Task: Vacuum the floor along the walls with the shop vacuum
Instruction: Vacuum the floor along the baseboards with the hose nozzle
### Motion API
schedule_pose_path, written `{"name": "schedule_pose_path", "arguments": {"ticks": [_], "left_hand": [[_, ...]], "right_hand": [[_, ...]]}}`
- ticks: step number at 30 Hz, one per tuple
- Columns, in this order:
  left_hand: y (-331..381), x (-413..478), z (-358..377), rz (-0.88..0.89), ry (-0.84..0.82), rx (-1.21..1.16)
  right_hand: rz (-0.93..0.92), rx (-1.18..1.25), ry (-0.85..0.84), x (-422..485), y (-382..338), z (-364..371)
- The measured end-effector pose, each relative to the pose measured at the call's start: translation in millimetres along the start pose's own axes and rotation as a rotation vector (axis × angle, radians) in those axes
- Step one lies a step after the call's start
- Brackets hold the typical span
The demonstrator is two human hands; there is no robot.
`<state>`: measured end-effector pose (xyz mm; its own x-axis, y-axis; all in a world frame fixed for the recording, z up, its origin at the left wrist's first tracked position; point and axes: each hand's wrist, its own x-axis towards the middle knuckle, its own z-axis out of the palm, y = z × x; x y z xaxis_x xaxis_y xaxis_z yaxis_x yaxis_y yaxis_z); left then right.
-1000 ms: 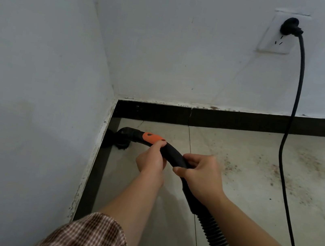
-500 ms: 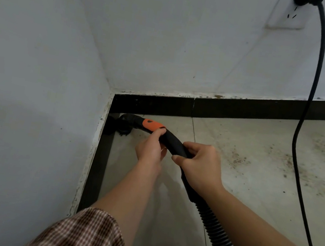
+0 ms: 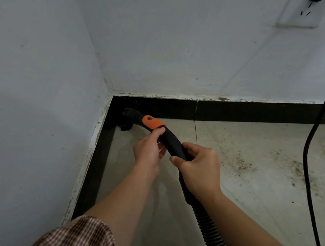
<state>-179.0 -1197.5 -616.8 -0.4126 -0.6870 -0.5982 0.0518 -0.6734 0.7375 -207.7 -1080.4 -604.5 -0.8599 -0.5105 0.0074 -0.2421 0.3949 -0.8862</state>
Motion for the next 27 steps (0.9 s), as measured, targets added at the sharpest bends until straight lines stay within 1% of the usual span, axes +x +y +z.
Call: {"name": "schedule_pose_path", "arguments": {"ticks": [9,17,27], "left_hand": [[0,-2,6,0.01,-0.016,-0.062],[-9,-16,23,-0.031,-0.055,-0.05],[-26,-31,50,-0.1,-0.108,-0.011]], "right_hand": [[-0.046,-0.078,-0.043,8,-3,-12],[-0.053,-0.11,0.034,-1,-1,-31],[0.014,-0.155,0.083,-7,3,-63]]}}
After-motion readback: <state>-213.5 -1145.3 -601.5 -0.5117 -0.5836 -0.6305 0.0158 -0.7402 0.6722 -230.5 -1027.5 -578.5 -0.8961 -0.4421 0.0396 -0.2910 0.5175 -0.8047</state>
